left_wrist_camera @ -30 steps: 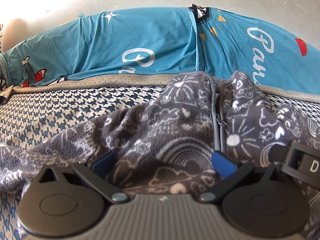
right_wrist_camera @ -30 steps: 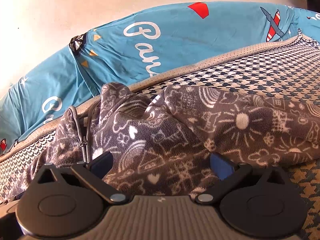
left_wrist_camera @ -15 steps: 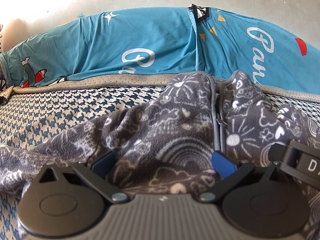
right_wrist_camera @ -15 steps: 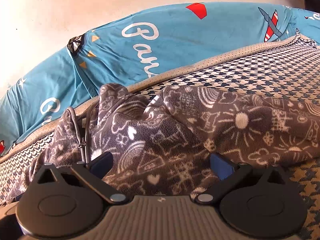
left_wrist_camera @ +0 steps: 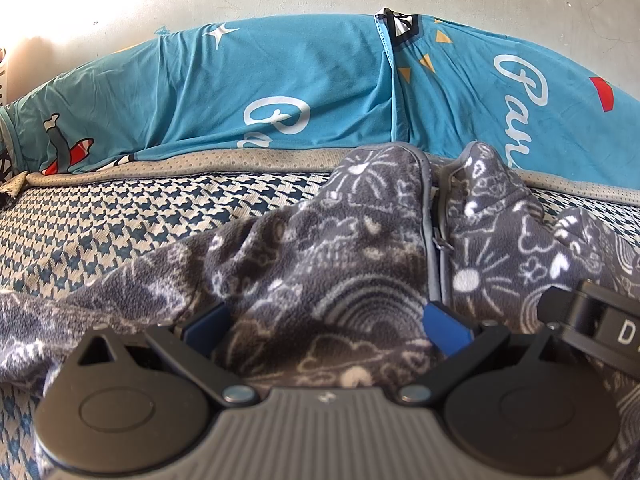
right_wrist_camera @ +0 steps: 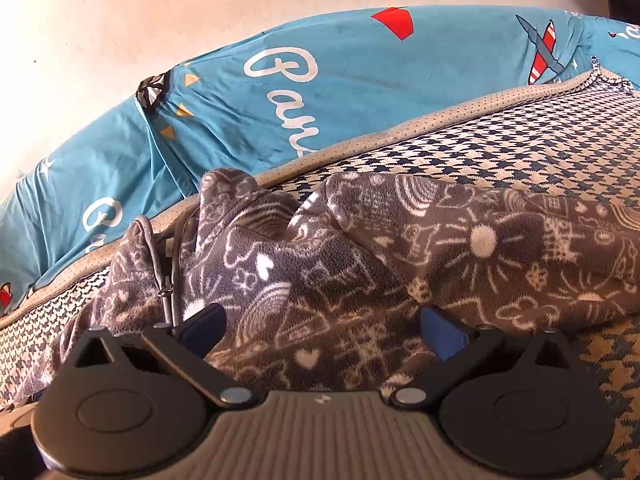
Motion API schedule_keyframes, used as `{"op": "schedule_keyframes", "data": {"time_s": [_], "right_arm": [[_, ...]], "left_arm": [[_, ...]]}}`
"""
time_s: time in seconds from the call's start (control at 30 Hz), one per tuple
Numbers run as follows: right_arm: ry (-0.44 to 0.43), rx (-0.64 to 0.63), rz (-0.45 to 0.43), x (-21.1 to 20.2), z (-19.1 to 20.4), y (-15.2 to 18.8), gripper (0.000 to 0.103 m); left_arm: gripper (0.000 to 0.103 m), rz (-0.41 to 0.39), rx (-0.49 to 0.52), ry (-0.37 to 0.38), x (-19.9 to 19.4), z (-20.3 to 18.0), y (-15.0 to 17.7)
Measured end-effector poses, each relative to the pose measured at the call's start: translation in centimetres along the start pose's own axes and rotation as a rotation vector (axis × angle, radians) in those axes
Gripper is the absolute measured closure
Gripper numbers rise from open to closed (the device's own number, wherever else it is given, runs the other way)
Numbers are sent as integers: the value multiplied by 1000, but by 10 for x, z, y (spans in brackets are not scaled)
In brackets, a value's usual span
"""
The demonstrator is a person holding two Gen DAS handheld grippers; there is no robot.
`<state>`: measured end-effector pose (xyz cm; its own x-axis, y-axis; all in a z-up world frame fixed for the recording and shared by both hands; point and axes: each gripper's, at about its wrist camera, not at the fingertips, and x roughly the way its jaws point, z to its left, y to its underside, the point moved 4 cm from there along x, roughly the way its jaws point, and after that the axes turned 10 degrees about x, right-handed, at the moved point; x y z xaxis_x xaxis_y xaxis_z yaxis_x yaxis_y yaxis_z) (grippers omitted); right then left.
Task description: Fold clothes
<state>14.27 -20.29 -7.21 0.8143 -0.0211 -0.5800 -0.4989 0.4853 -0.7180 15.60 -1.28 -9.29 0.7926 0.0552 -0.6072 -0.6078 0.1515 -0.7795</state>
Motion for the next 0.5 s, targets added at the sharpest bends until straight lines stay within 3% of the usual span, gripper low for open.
{"op": "schedule_keyframes", "data": {"time_s": [0.5], "right_arm": [[-3, 2, -7, -2, 0, 0, 0]], "left_arm": [[0, -1, 2, 0, -1, -1, 1]]}}
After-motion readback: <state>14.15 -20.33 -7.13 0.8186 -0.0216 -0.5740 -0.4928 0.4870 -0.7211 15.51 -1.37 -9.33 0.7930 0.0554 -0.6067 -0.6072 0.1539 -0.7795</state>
